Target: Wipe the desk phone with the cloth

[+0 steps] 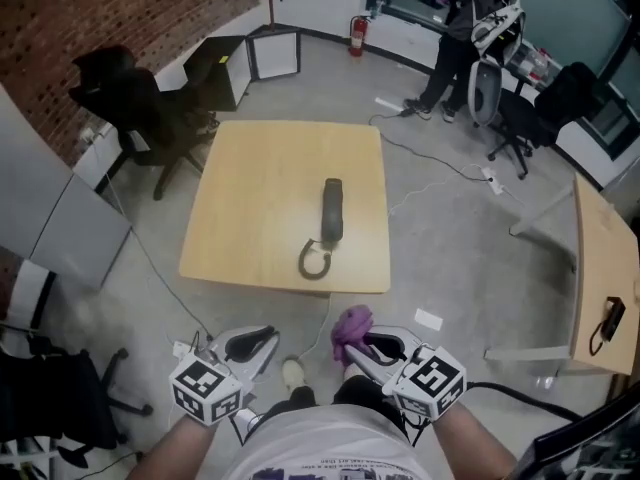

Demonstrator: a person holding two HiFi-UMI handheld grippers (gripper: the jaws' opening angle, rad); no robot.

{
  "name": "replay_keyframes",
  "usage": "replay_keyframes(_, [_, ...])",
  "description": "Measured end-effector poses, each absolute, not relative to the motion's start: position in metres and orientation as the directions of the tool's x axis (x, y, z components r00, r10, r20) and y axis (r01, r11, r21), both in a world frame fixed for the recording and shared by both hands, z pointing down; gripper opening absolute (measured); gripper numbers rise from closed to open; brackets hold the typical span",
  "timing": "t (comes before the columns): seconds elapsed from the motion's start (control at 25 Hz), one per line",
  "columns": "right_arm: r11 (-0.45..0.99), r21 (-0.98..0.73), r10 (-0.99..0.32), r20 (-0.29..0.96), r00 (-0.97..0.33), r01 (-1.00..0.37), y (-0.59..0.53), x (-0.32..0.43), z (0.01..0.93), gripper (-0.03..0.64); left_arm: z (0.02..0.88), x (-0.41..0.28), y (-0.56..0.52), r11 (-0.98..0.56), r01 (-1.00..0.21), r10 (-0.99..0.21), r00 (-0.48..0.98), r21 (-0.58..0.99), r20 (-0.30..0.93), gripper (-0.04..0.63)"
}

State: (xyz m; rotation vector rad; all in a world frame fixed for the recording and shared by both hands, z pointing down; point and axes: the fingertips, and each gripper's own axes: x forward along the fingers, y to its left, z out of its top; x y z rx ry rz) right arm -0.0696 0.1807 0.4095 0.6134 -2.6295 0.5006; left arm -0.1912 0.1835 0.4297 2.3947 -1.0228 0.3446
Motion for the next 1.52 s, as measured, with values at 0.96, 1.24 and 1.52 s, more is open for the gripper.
replay_keyframes(0.96, [0.926, -0.187, -0.247, 0.356, -0.901, -0.328, 0.346, 0.011, 0.368, 0.092, 0.375, -0.075, 0.355, -0.546, -0.711, -0.585, 0.702, 0.442, 0.406, 0.003])
replay_keyframes(1.24, [0.904, -0.158, -0.324, 0.352, -0.878, -0.397, 0.343, 0.016, 0.358, 0.091, 0.357, -0.046, 0.342, -0.654, -0.631, -0.52, 0.775, 0.417, 0.359, 0.003])
replay_keyframes(1.52, [0.896, -0.132, -0.358, 0.355, -0.864, -0.425, 0.344, -0.006, 0.351, 0.091, 0.353, -0.065, 0.343, -0.689, -0.592, -0.498, 0.806, 0.418, 0.32, 0.003])
